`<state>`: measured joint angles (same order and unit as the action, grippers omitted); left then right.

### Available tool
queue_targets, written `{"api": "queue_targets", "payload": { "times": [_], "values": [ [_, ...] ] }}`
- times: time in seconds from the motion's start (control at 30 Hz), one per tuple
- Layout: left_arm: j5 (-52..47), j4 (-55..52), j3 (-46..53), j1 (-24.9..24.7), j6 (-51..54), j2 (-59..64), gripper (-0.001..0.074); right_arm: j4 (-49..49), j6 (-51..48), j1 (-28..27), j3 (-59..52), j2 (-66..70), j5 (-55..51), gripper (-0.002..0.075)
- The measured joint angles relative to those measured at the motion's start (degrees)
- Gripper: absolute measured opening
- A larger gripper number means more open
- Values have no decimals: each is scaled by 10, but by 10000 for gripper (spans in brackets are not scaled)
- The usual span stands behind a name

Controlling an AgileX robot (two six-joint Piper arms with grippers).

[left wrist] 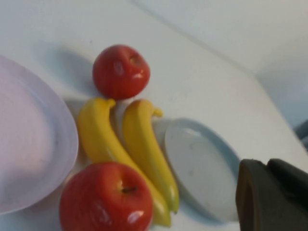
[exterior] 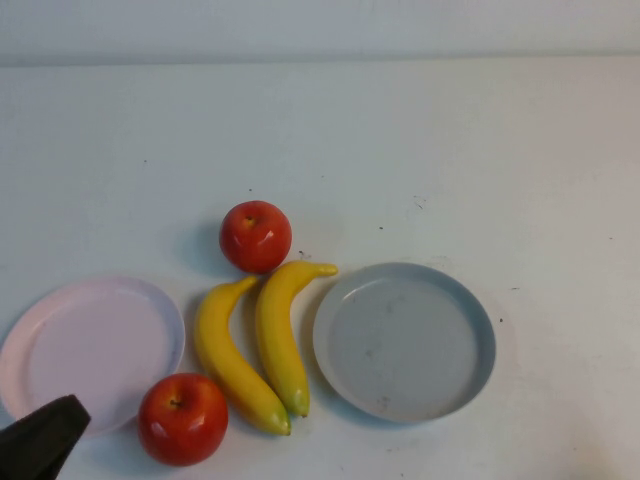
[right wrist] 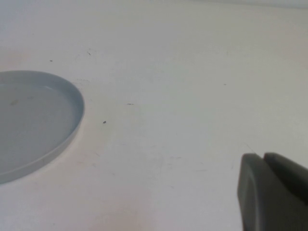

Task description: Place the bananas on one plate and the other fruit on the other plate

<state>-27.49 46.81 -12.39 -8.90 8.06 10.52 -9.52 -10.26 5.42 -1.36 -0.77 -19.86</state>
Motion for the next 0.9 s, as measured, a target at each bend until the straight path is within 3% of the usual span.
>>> {"api": "queue_targets", "payload": {
  "times": [0.37,0.63,0.73,0.9],
  "values": [
    [-225,-270,-234,0,20,293,2,0,0,0,0,0,0,-17],
    [-308,-304,-363,-1,86,480,0,0,0,0,0,0,0,-17],
    [-323,-309,-397,-25,100,536,-1,0,0,0,0,0,0,-17],
    [-327,-333,-439,-114,95,602,-1,0,0,0,0,0,0,-17]
  ]
}}
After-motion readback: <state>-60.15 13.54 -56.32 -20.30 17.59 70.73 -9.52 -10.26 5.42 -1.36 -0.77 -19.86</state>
